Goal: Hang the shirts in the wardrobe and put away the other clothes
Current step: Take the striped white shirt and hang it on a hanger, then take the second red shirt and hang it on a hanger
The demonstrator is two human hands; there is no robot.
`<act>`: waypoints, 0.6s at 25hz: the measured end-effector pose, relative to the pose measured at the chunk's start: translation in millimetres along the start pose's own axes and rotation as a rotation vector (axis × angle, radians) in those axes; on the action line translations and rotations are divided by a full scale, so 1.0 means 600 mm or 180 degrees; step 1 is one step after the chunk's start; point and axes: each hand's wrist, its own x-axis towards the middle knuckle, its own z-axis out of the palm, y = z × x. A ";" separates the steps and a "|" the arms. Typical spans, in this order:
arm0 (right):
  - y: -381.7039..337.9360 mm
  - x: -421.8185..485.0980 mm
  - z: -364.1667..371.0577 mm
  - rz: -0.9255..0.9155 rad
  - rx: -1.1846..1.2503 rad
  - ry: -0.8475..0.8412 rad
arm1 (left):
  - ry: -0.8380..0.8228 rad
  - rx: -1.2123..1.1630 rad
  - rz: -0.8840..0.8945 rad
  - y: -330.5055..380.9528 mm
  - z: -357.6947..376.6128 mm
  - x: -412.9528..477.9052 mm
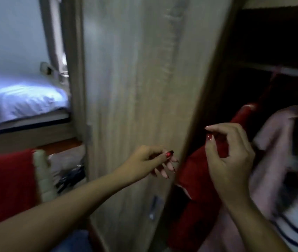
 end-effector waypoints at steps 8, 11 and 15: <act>-0.188 -0.090 0.481 0.0706 0.1393 -0.1779 | 0.2078 0.1038 -0.1028 -0.228 -0.461 -0.291; -0.250 -0.138 0.647 0.0867 0.1416 -0.2498 | 0.2850 0.2034 -0.1570 -0.322 -0.625 -0.402; -0.316 -0.210 0.814 0.1070 0.1264 -0.3208 | 0.2753 0.2287 -0.3130 -0.420 -0.772 -0.468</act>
